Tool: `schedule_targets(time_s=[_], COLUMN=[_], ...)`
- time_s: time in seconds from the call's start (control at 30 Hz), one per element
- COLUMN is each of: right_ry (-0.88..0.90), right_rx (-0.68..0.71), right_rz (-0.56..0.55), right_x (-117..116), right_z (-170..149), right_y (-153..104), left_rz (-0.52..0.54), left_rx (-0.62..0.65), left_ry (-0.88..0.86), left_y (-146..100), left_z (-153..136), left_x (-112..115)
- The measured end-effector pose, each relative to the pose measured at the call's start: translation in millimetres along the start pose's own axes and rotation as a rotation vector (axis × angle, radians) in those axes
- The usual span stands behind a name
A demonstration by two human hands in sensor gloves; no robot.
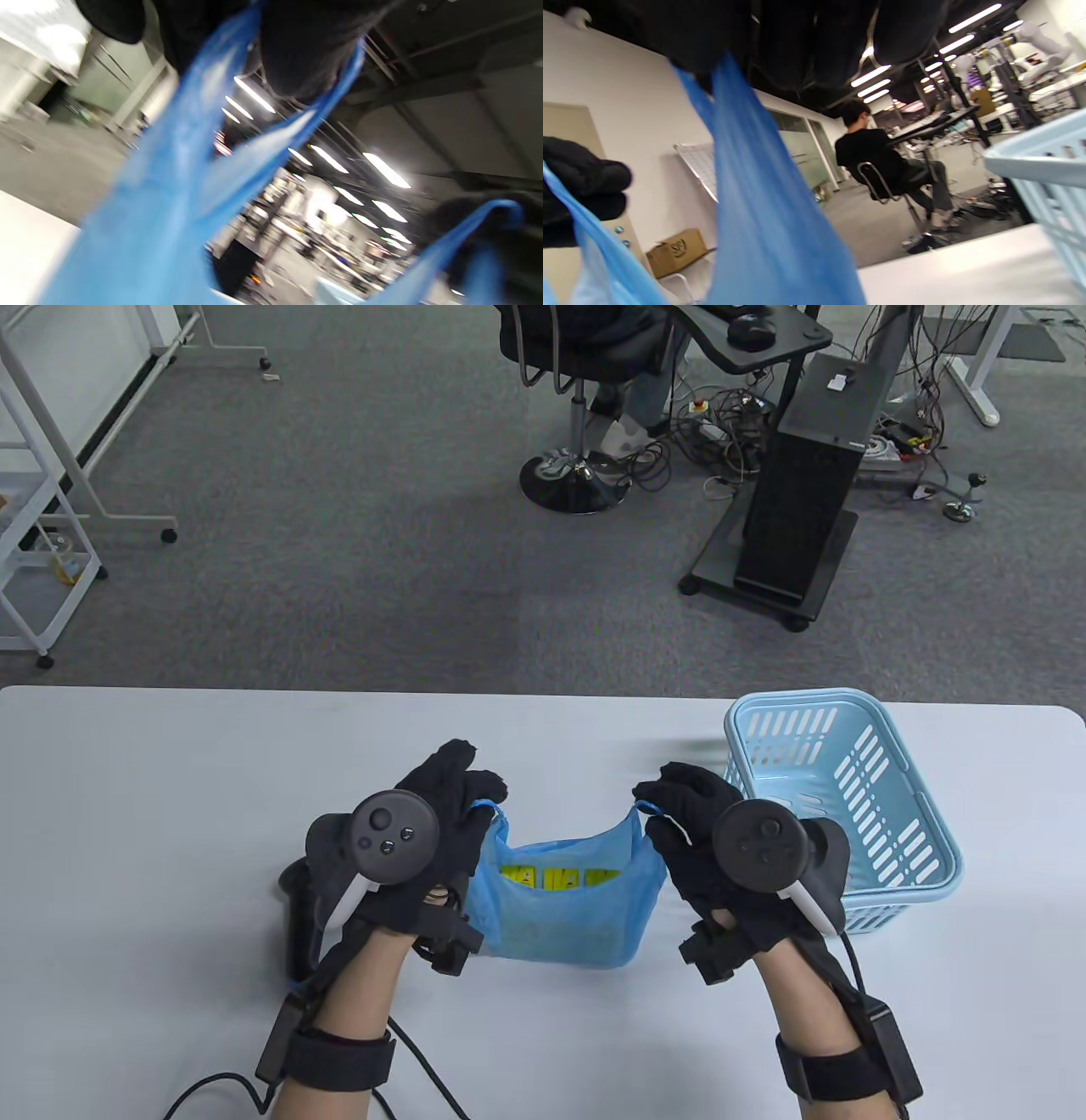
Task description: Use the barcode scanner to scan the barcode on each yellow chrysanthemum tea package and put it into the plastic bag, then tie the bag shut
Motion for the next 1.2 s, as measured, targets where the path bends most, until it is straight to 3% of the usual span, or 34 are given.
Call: schedule_targets(time_s=[0.07, 0.13, 0.37, 0.47, 0.57, 0.67, 0.8, 0.97, 1.1, 1.2], right_ry=[0.073, 0.129, 0.166, 0.175, 0.186, 0.165, 0.018, -0.046, -0.138, -0.149], right_rx=[0.014, 0.022, 0.061, 0.083, 0.117, 0.175, 0.287, 0.29, 0.336, 0.323], right_rz=[0.062, 0.069, 0.096, 0.096, 0.043, -0.036, -0.05, 0.061, -0.029, -0.037], right_x=[-2, -6, -24, -25, -24, -16, -18, -49, -52, -49], right_z=[2, 3, 17, 18, 15, 13, 25, 27, 27, 27], right_y=[8, 15, 37, 39, 34, 22, 5, 1, 1, 3], left_rz=[-0.091, -0.182, -0.611, -0.575, -0.532, -0.43, -0.369, -0.369, -0.375, -0.396], left_rx=[0.08, 0.152, 0.219, 0.197, 0.21, 0.164, 0.109, 0.095, 0.101, 0.084], left_ry=[-0.192, -0.274, -0.155, -0.066, -0.209, -0.202, -0.28, -0.387, -0.338, -0.361], left_y=[9, 16, 40, 48, 54, 54, 51, 50, 43, 40], left_z=[6, 14, 50, 47, 36, 21, 1, -9, -6, -10], left_x=[5, 13, 72, 84, 87, 81, 75, 75, 69, 66])
Point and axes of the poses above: the tracker on the back of each hand, its own z axis roughly to the thumb side, its own y axis roughly from the wrist to the fingertips, x = y × z, the point moved 2 cm from there along y, roughly from the wrist to the fingertips, and after that the axes turned 15 degrees about x, right-handed, at the moved point
